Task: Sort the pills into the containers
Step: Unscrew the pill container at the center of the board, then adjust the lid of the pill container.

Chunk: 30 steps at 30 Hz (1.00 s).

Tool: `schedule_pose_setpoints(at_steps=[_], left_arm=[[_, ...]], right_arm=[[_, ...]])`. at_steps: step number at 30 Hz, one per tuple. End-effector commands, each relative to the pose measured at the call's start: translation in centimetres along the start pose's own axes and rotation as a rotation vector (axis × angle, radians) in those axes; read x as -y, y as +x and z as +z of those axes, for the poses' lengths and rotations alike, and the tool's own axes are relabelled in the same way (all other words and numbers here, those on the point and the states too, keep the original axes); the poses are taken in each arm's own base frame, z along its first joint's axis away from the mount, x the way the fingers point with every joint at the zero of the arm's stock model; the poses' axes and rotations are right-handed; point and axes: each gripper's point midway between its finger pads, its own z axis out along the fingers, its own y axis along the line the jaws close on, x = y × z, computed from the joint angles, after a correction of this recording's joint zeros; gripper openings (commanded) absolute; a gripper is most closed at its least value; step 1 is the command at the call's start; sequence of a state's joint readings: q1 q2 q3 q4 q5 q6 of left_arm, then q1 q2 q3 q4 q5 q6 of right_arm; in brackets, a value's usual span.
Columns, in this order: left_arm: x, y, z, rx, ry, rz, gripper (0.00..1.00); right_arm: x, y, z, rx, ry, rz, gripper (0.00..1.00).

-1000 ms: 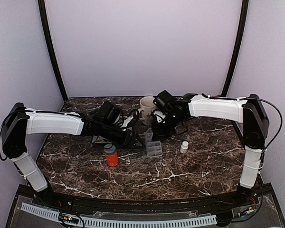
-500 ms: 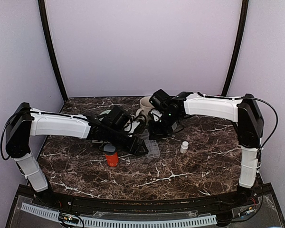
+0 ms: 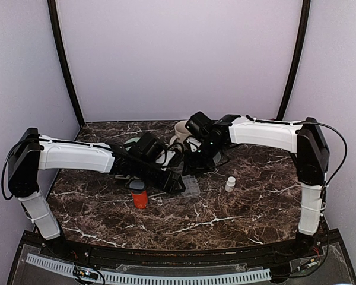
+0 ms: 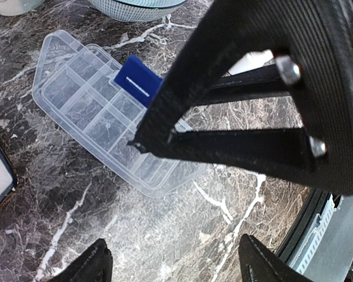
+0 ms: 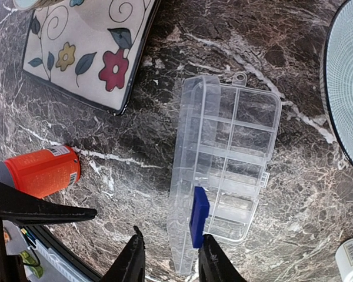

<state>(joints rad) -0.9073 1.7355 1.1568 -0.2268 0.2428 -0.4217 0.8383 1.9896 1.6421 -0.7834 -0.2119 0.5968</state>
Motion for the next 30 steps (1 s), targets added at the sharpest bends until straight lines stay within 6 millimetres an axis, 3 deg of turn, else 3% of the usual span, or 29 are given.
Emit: schedule_pose_setpoints(at_steps=[1,9,14,18,24,30], left_arm=[[0.9,-1.5,-2.1,0.051,-0.013,0.018,0.76],[1.0,-3.0,-4.0,0.089,-0.074,0.01,0.75],[1.5,-3.7,-3.9,0.079,-0.102,0.009,0.73],[1.9,-3.8,-2.9,0.043,-0.137,0.021,0.72],[1.6,-3.9,-0.8,-0.014,-0.199,0.019,0.72],[1.0,-4.0,0.0,-0.043,-0.259,0.011,0.72]], right_arm=[[-1.8,-0.8,-2.3,0.062,-0.049,-0.029,0.34],[-2.0,-0.7,-5.6,0.143,-0.062,-0.04,0.46],[-1.4,-0.3,-7.0,0.199,-0.055,-0.035,0.45],[0.4,0.4,-6.6,0.229,-0.023,-0.025,0.31],[3.0,2.0,-4.2,0.212,-0.005,-0.003,0.06],[4.0,2.3,-2.3,0.208,-0.032,0.009,0.0]])
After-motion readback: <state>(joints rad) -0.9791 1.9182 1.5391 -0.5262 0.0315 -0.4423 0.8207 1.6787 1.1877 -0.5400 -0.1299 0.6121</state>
